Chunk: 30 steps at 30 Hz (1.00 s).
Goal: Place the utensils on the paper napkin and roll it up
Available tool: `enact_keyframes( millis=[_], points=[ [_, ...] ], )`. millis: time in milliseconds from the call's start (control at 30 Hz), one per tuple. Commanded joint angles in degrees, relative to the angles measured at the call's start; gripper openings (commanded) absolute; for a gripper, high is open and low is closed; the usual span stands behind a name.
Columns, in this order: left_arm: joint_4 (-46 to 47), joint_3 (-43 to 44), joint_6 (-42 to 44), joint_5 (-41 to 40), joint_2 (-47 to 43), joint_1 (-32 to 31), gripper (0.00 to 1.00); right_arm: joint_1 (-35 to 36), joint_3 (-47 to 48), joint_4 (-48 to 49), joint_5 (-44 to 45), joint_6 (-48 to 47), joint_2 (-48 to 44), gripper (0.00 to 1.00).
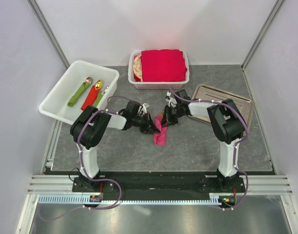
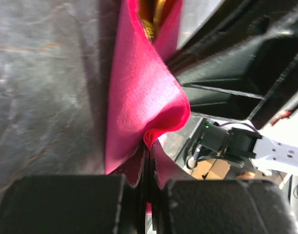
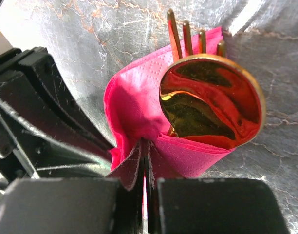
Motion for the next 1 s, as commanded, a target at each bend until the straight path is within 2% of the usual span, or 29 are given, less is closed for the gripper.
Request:
enact_keyframes(
  millis=[0, 200, 367, 433, 600, 833, 967],
  points=[
    [-12.29, 4.64, 8.32, -6.37, 1.39, 0.05, 0.02, 0.21, -2.59, -2.04, 9.50, -1.82, 0.85, 0.00],
    [-23.73, 9.12, 17.12, -9.27, 2.36, 0.58, 0.02, -0.32, -0.84, -4.76, 7.83, -2.70, -3.89, 0.02],
    [-26.55, 10.36, 19.25, -9.28, 2.98, 0.76, 0.02, -2.07, 1.00, -5.03, 4.67, -2.35, -7.23, 0.11],
    [-26.55, 10.27, 19.25, -9.27, 2.98, 0.76, 0.02, -3.82, 1.54, -4.07, 2.30, -0.95, -8.11, 0.12],
    [-26.55, 10.27, 19.34, -9.01, 2.89, 0.76, 0.02, -7.43, -1.27, 0.68, -2.01, 3.01, -10.48, 0.11],
    [-26.29, 10.28, 19.42, -8.92, 2.89, 0.76, 0.02, -7.44, -6.45, 9.28, -5.34, 8.63, -7.68, 0.02],
    [-26.29, 10.27, 19.60, -8.84, 2.80, 0.76, 0.02, -7.53, -9.53, 16.05, -7.64, 13.29, -6.80, 0.02]
  ],
)
